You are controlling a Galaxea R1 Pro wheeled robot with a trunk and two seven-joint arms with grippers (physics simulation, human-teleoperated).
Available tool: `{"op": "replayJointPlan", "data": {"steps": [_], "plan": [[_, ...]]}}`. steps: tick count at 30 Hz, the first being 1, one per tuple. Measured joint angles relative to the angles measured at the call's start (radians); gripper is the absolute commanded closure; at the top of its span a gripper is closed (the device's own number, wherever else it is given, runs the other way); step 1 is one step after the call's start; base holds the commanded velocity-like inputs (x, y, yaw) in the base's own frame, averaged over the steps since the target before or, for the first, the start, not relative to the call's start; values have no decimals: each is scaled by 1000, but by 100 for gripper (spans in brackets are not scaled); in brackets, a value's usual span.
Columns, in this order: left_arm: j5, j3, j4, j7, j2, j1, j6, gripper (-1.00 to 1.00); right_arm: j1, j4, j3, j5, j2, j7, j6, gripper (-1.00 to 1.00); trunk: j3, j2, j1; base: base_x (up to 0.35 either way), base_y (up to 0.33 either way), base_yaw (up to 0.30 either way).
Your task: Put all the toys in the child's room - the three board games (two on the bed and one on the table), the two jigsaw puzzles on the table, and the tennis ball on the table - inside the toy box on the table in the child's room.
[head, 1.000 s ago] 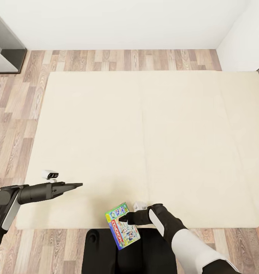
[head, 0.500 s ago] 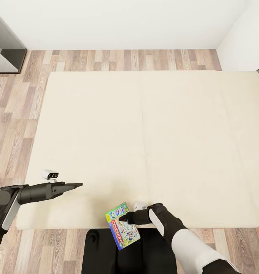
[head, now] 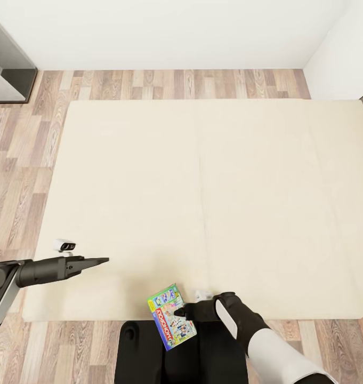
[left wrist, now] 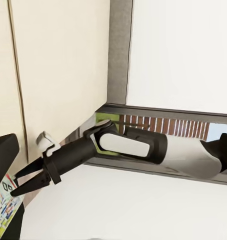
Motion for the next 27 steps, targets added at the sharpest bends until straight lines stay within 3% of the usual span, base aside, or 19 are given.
{"op": "replayJointPlan", "data": {"steps": [27], "plan": [[2,0,0,0,7,0,0,-100,4,3,-1,2,-20,3,6,-100,0,0,0,0,0,0]]}}
